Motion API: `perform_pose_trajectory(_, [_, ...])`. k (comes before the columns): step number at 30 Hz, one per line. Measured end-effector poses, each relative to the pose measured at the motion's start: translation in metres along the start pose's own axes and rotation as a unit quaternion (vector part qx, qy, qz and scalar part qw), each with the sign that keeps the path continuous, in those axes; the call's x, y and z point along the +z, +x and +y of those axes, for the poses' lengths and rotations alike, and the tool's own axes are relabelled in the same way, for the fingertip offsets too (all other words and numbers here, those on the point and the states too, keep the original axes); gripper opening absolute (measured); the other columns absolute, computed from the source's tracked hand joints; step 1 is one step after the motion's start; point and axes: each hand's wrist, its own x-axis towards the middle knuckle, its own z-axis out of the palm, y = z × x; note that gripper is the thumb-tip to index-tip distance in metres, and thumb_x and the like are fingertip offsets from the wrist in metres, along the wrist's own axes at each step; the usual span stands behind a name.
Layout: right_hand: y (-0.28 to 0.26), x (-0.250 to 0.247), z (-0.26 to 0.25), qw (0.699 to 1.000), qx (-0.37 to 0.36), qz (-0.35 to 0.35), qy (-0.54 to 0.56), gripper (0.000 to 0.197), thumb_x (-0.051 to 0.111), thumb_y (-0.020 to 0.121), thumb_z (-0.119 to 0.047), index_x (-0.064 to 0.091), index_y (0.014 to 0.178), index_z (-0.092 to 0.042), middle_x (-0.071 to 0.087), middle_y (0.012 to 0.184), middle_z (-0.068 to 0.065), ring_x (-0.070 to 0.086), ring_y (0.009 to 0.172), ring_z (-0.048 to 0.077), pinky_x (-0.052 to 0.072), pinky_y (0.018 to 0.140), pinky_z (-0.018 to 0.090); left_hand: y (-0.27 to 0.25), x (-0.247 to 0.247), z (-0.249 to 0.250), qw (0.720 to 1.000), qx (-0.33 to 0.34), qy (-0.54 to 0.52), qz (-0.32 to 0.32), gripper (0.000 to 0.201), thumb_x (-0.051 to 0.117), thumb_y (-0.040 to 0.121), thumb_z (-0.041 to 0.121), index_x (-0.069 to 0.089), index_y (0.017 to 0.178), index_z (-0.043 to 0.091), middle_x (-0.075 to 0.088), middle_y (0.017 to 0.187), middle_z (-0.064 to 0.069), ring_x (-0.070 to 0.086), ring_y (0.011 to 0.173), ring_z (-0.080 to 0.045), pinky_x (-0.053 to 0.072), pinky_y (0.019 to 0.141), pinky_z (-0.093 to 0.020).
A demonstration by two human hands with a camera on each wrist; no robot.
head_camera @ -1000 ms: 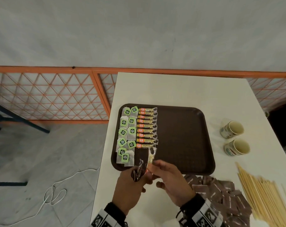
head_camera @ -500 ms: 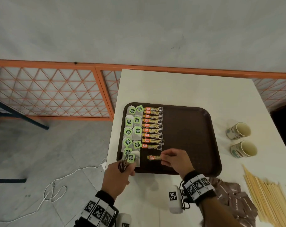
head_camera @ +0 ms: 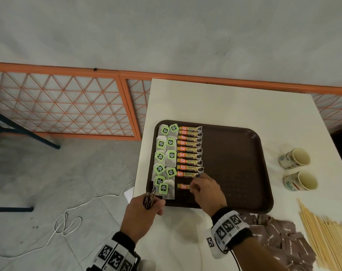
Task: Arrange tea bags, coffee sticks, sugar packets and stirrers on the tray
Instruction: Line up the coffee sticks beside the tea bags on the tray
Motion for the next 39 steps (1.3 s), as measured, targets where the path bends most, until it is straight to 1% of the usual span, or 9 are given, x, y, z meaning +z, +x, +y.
perform_pose_trajectory(6, [0.01, 0.003, -0.008, 1.0, -0.014, 0.019, 0.009, 0.007, 0.068, 0.088, -0.015, 0.07, 0.084, -0.02, 0.054, 0.093, -0.009, 0.06, 0.084, 0.014, 0.056, 0.078, 0.035, -0.004, -0.003, 0.005, 0.999, -0.02, -0.044, -0.002, 0.029, 0.066, 0.089, 0.041, 0.066, 0.081, 0.013, 0.072, 0.07, -0.003, 0.047, 0.05, -0.011, 0.041, 0.049, -0.023])
perform_pose_trajectory(13, [0.003, -0.009, -0.011, 0.998, -0.031, 0.034, 0.04, 0.007, 0.073, 0.085, -0.019, 0.071, 0.092, -0.022, 0.055, 0.095, -0.013, 0.06, 0.085, 0.009, 0.056, 0.08, 0.032, -0.015, 0.001, 0.019, 0.99, -0.051, -0.125, -0.037, 0.05, 0.043, 0.095, 0.052, 0.068, 0.095, 0.008, 0.071, 0.077, -0.009, 0.042, 0.042, -0.009, 0.038, 0.048, -0.022])
perform_pose_trajectory(17, [-0.036, -0.04, -0.03, 0.99, -0.078, 0.035, 0.108, 0.003, 0.071, 0.088, -0.028, 0.07, 0.086, -0.026, 0.06, 0.081, -0.02, 0.059, 0.075, 0.001, 0.044, 0.07, 0.01, -0.021, 0.009, 0.025, 0.899, -0.134, -0.397, -0.126, 0.053, 0.041, 0.1, 0.045, 0.069, 0.108, 0.001, 0.062, 0.078, -0.01, 0.032, 0.041, -0.009, 0.031, 0.04, -0.021])
perform_pose_trajectory(20, [-0.069, -0.065, -0.054, 0.976, -0.09, -0.015, 0.198, 0.012, 0.07, 0.087, -0.038, 0.071, 0.082, -0.027, 0.064, 0.07, -0.019, 0.061, 0.071, 0.0, 0.044, 0.064, 0.009, -0.028, 0.023, 0.034, 0.859, -0.129, -0.472, -0.148, 0.035, 0.049, 0.098, 0.036, 0.067, 0.107, 0.007, 0.056, 0.077, -0.007, 0.035, 0.045, -0.01, 0.032, 0.041, -0.022])
perform_pose_trajectory(23, [-0.078, -0.073, -0.058, 0.973, -0.045, -0.034, 0.225, 0.037, 0.063, 0.084, -0.057, 0.067, 0.075, -0.022, 0.068, 0.068, -0.006, 0.063, 0.06, 0.007, 0.049, 0.058, 0.018, -0.041, 0.04, 0.044, 0.932, -0.036, -0.33, -0.147, 0.02, 0.054, 0.096, 0.025, 0.07, 0.103, 0.015, 0.055, 0.064, 0.001, 0.034, 0.048, -0.011, 0.024, 0.047, -0.023])
perform_pose_trajectory(25, [-0.08, -0.078, -0.05, 0.967, -0.023, -0.054, 0.25, 0.038, 0.062, 0.088, -0.051, 0.068, 0.075, -0.015, 0.07, 0.069, 0.001, 0.064, 0.055, 0.011, 0.052, 0.058, 0.023, -0.047, 0.048, 0.047, 0.967, 0.035, -0.207, -0.142, 0.022, 0.049, 0.1, 0.026, 0.069, 0.108, 0.022, 0.059, 0.067, 0.002, 0.037, 0.05, -0.011, 0.021, 0.048, -0.025])
perform_pose_trajectory(29, [-0.087, -0.088, -0.028, 0.918, 0.03, -0.069, 0.39, 0.026, 0.065, 0.093, -0.028, 0.069, 0.081, -0.006, 0.071, 0.072, 0.011, 0.062, 0.056, 0.014, 0.049, 0.053, 0.025, -0.052, 0.054, 0.046, 0.973, 0.053, -0.184, -0.125, 0.025, 0.046, 0.101, 0.027, 0.07, 0.104, 0.02, 0.062, 0.077, -0.007, 0.046, 0.056, -0.016, 0.036, 0.052, -0.03])
perform_pose_trajectory(33, [-0.093, -0.089, -0.013, 0.869, 0.066, -0.071, 0.485, 0.02, 0.064, 0.093, -0.022, 0.069, 0.091, -0.002, 0.072, 0.079, 0.015, 0.064, 0.063, 0.019, 0.051, 0.06, 0.027, -0.057, 0.056, 0.044, 0.963, 0.033, -0.227, -0.14, 0.026, 0.048, 0.1, 0.024, 0.067, 0.108, 0.008, 0.065, 0.083, -0.015, 0.034, 0.045, -0.012, 0.039, 0.049, -0.027])
perform_pose_trajectory(39, [-0.099, -0.079, -0.002, 0.866, 0.078, -0.076, 0.488, 0.016, 0.068, 0.09, -0.024, 0.074, 0.091, -0.009, 0.069, 0.076, 0.01, 0.061, 0.064, 0.017, 0.049, 0.061, 0.027, -0.055, 0.059, 0.04, 0.976, 0.009, -0.211, -0.058, 0.012, 0.064, 0.092, 0.016, 0.066, 0.086, 0.006, 0.069, 0.077, -0.016, 0.045, 0.049, -0.01, 0.039, 0.049, -0.027])
